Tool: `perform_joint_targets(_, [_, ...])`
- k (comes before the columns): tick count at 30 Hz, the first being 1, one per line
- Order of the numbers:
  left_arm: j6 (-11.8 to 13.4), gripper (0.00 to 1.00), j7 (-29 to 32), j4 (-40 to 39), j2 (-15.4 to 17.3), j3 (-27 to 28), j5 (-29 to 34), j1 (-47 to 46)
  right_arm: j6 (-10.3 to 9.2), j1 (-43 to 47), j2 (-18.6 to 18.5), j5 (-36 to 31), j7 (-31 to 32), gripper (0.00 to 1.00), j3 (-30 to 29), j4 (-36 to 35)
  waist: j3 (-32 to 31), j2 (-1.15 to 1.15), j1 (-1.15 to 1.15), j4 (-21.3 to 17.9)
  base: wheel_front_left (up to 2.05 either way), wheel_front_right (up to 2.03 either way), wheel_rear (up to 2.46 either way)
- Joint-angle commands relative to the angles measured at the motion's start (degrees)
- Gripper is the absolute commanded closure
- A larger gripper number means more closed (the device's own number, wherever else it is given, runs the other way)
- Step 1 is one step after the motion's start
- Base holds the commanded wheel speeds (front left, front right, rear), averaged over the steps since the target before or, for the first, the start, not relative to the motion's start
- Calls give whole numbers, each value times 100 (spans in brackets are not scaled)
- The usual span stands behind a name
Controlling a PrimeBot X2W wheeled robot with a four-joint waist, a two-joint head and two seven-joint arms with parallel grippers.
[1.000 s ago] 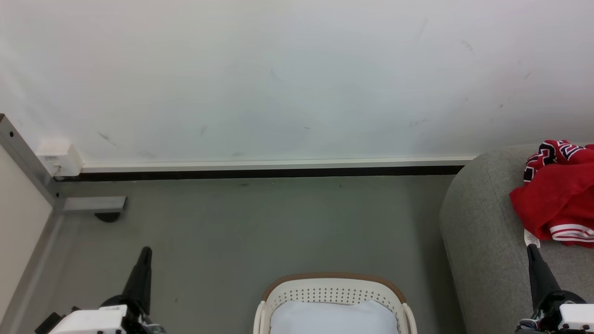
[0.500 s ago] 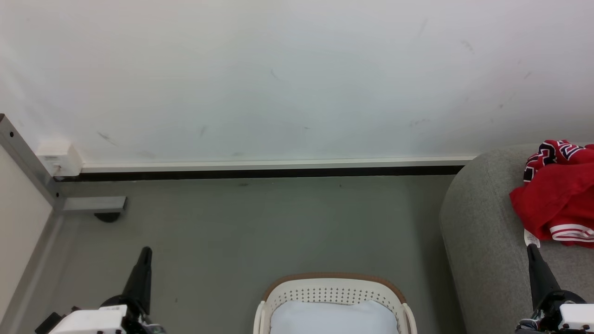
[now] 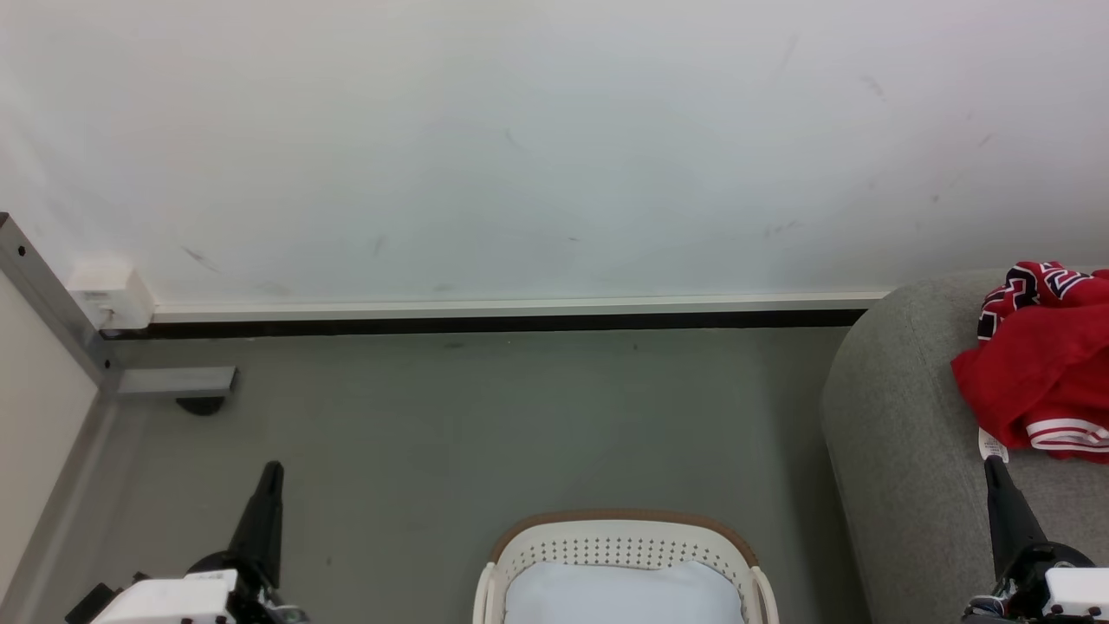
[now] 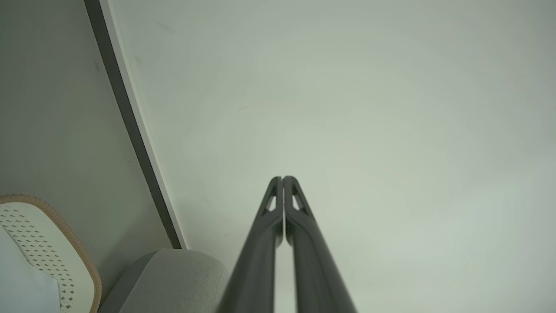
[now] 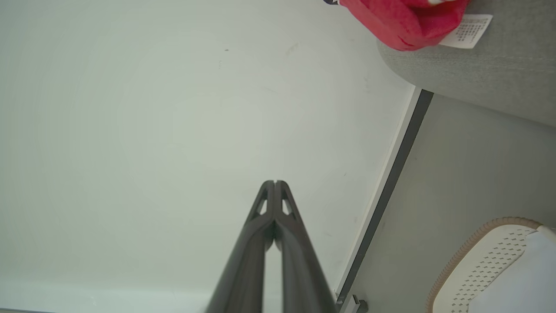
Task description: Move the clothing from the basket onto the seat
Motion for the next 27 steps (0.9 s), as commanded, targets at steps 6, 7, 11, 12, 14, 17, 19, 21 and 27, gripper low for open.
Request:
perform_joint_targets(6, [-35,100,32,8,38,16,-78,-46,-12,-37,-9,2,31,100,-29,10,0,0,0,0,0,0,0])
perform_joint_targets(7, [-35,100,32,8,38,16,-78,-46,-12,-37,-8,0,26,100,-29,9,0,0,0,0,0,0,0])
perform_joint_targets(11, [-35,100,32,8,38,16,-78,-46,-12,-38,-6,-4,29,100,-33,10,0,0,0,0,0,0,0])
perform_joint_targets(12, [-35,100,32,8,38,16,-78,-46,-12,-38,-5,-5,30,100,-33,10,0,0,0,0,0,0,0])
perform_joint_targets(14, [-35,100,32,8,38,16,-78,-46,-12,-38,-4,-7,32,100,-34,10,0,0,0,0,0,0,0])
perform_joint_targets(17, [-35,100,32,8,38,16,-78,-46,-12,-38,-3,-9,34,100,-35,10,0,0,0,0,0,0,0])
perform_joint_targets(19, [-35,100,32,8,38,16,-77,-46,-12,-38,-2,-6,32,100,-36,10,0,0,0,0,0,0,0])
perform_joint_targets(21, [-35,100,32,8,38,16,-77,-46,-12,-38,-1,-8,35,100,-38,11,0,0,0,0,0,0,0])
perform_joint_targets(27, [-35,100,32,8,38,16,-77,-46,-12,-39,3,-15,40,100,-42,11,0,0,0,0,0,0,0])
